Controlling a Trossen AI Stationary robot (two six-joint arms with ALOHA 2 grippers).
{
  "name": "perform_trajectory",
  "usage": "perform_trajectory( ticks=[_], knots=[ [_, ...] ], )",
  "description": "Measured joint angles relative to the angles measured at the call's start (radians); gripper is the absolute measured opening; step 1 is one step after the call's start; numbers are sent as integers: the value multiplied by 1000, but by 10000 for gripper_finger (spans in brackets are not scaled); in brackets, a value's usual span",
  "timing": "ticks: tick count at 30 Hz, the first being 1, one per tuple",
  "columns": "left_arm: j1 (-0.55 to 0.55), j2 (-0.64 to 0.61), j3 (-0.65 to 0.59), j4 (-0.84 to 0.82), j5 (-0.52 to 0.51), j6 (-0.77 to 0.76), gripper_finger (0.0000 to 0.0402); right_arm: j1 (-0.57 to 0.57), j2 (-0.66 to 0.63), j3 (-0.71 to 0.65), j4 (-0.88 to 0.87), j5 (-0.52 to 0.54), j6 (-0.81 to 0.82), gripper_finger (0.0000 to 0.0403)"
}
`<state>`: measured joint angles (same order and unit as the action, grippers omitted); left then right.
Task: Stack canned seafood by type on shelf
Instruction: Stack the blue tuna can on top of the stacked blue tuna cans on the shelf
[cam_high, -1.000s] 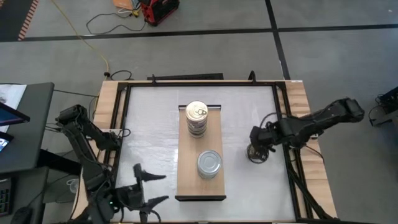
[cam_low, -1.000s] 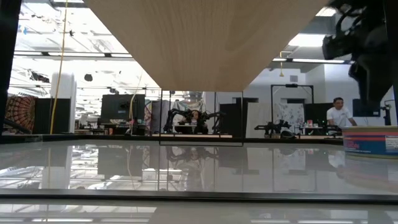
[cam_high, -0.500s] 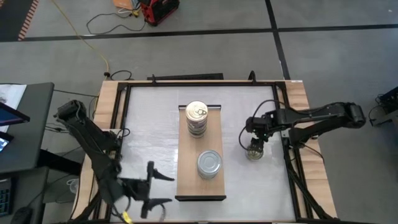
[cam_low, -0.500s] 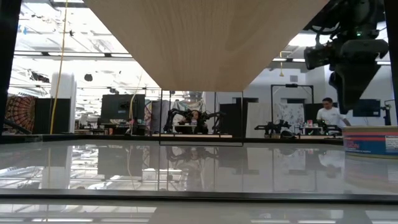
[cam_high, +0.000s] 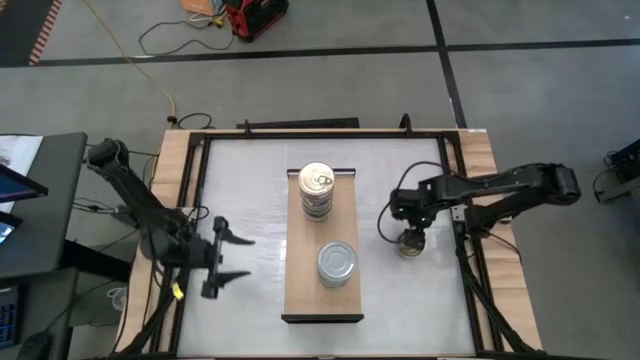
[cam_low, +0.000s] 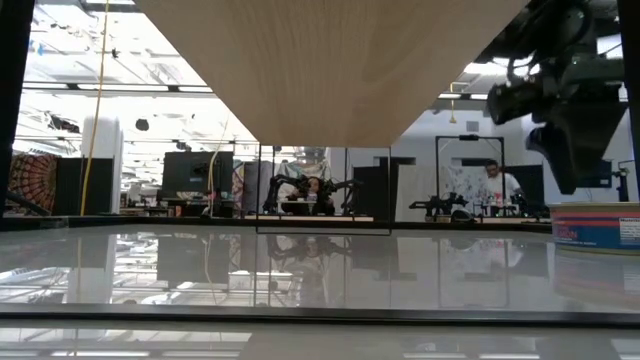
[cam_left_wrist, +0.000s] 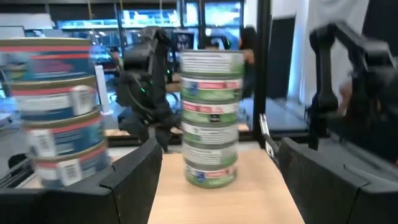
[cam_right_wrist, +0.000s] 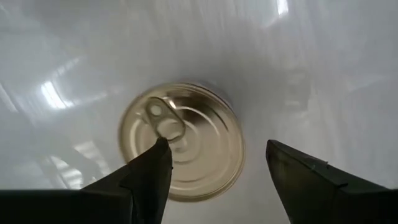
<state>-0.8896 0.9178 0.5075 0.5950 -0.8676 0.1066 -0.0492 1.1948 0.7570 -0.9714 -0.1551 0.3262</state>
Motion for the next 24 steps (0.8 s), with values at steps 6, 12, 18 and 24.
perform_trajectory(
  ticks=[6, 12, 18, 24],
  knots=[
    [33, -186, -136, 81, 21, 14, 306, -12, 92, 0, -8, 18, -90, 281],
    [50, -315, -150, 80, 15, 48, 306, -55, 111, 0, -22, 18, -138, 266],
    [50, -315, -151, 58, 1, 53, 306, -104, 118, 1, -8, 17, -180, 184],
    [50, -317, -151, 54, -53, 73, 306, -116, 190, 5, -5, 10, -207, 86]
  ],
)
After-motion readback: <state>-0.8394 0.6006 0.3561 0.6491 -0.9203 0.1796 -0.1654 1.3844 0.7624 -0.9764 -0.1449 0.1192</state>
